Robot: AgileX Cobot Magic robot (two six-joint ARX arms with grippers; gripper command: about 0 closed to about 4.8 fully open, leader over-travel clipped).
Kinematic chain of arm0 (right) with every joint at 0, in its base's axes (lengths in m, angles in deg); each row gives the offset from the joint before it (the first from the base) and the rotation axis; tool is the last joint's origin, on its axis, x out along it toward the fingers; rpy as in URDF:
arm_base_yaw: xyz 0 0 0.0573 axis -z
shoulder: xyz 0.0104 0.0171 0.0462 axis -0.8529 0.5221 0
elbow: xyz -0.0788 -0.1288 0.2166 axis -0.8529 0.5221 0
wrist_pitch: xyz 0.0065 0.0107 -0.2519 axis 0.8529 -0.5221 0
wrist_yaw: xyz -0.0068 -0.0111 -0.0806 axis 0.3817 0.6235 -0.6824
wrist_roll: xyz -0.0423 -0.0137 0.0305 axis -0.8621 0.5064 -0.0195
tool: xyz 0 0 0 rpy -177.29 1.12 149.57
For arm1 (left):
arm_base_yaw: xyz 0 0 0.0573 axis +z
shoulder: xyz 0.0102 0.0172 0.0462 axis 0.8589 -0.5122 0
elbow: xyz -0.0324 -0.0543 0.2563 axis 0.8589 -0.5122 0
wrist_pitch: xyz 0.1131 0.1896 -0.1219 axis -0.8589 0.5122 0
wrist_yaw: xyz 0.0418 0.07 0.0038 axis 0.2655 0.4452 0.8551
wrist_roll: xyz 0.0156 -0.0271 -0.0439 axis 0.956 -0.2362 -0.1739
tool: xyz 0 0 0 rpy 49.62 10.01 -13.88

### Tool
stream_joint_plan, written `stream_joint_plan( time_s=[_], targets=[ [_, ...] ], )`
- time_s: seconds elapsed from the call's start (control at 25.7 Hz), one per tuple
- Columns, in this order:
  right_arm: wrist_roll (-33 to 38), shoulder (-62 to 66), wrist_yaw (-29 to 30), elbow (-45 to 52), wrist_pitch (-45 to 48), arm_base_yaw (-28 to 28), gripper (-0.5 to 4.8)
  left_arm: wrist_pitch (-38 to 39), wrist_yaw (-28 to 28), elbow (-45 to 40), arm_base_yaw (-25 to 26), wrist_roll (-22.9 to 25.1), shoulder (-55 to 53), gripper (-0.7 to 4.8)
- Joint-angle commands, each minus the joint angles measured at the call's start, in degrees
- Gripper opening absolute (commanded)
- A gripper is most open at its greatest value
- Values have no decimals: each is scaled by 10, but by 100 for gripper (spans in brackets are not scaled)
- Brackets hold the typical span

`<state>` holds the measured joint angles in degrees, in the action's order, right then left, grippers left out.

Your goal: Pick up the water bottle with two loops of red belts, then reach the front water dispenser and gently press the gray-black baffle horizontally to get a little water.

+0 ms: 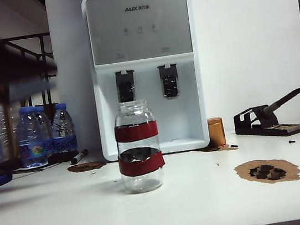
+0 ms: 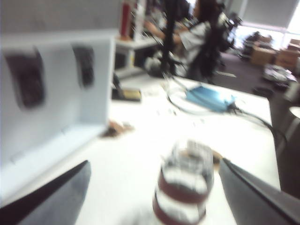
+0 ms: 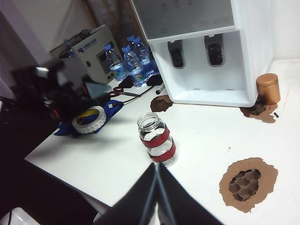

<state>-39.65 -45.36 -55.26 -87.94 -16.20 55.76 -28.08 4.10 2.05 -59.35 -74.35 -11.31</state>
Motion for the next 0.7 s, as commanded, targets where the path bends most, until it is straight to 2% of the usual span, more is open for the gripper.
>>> stream_joint_plan(
  time_s=[0.04,0.12,0.16,0.23,0.27,0.35,0.39,0.51,0.66,0.7],
  targets=[
    [-11,13,6,-10,1,-1,-3,-5,-67,1,0,82,-94,479],
    [-18,18,5,-18,0,-1,-3,-14,-99,1,-1,93,-126,479],
    [-24,25,2,-26,-2,-1,-3,-20,-114,1,-9,114,-156,479],
    [-26,31,0,-37,-2,-1,-3,-22,-114,1,-22,131,-180,479],
    [-28,37,-3,-47,-3,-1,-3,-24,-108,1,-38,161,-198,479],
    [-37,47,-11,-61,-5,-1,-3,-40,-104,1,-63,172,-214,479],
    [-37,48,-11,-64,-4,-1,-3,-47,-98,1,-72,172,-216,479],
    [-39,55,-11,-66,-9,-1,-3,-94,-10,2,-113,172,-218,479],
    [-45,64,-14,-66,-17,-1,-3,-99,5,2,-141,172,-218,479],
    [-52,69,-14,-66,-23,-1,-3,-103,33,2,-149,172,-218,479]
  ],
)
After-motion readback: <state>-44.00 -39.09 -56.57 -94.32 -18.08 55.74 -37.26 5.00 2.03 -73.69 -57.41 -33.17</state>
